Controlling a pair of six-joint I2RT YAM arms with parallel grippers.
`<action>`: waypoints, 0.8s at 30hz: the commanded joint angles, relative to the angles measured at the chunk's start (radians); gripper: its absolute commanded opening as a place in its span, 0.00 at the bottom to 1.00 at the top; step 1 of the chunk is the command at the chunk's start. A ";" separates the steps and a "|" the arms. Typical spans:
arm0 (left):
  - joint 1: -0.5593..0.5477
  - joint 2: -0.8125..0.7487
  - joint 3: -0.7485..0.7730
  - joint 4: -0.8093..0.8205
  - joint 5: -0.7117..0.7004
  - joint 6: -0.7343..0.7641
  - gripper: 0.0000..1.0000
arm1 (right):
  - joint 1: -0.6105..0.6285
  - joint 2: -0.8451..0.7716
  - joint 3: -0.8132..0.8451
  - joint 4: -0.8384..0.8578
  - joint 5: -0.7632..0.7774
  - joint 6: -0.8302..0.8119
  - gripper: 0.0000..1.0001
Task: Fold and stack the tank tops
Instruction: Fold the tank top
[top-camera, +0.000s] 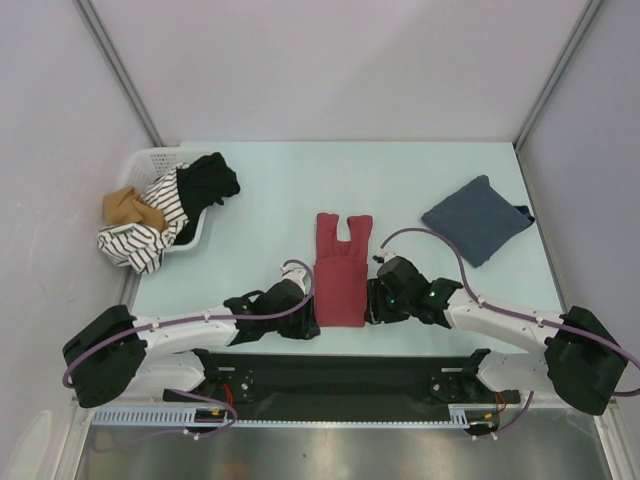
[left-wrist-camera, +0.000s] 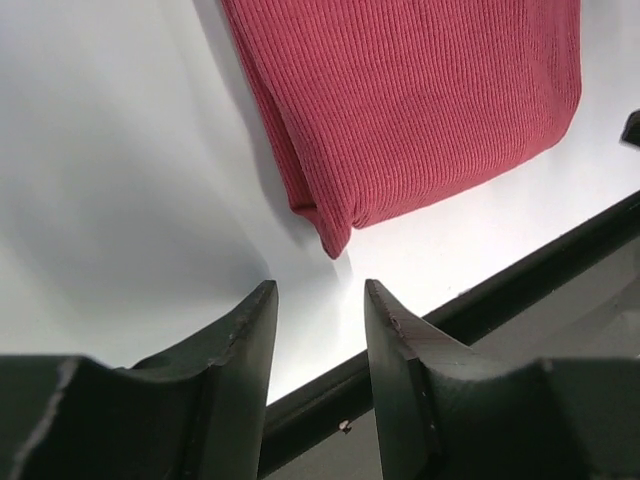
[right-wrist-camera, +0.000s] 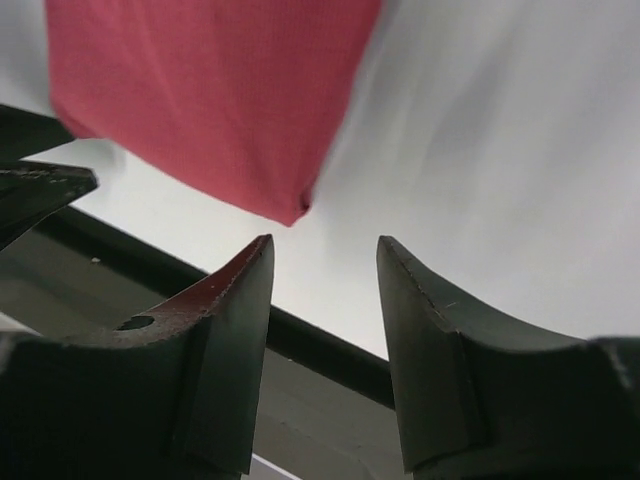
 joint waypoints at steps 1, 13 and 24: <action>-0.005 0.013 0.005 0.007 -0.005 0.011 0.46 | 0.029 0.005 -0.023 0.138 -0.042 0.031 0.51; -0.005 0.142 0.083 0.021 -0.036 0.048 0.27 | 0.064 0.162 0.006 0.187 -0.025 0.000 0.45; -0.011 0.119 0.085 -0.007 -0.033 0.048 0.00 | 0.098 0.102 -0.003 0.147 -0.029 0.015 0.00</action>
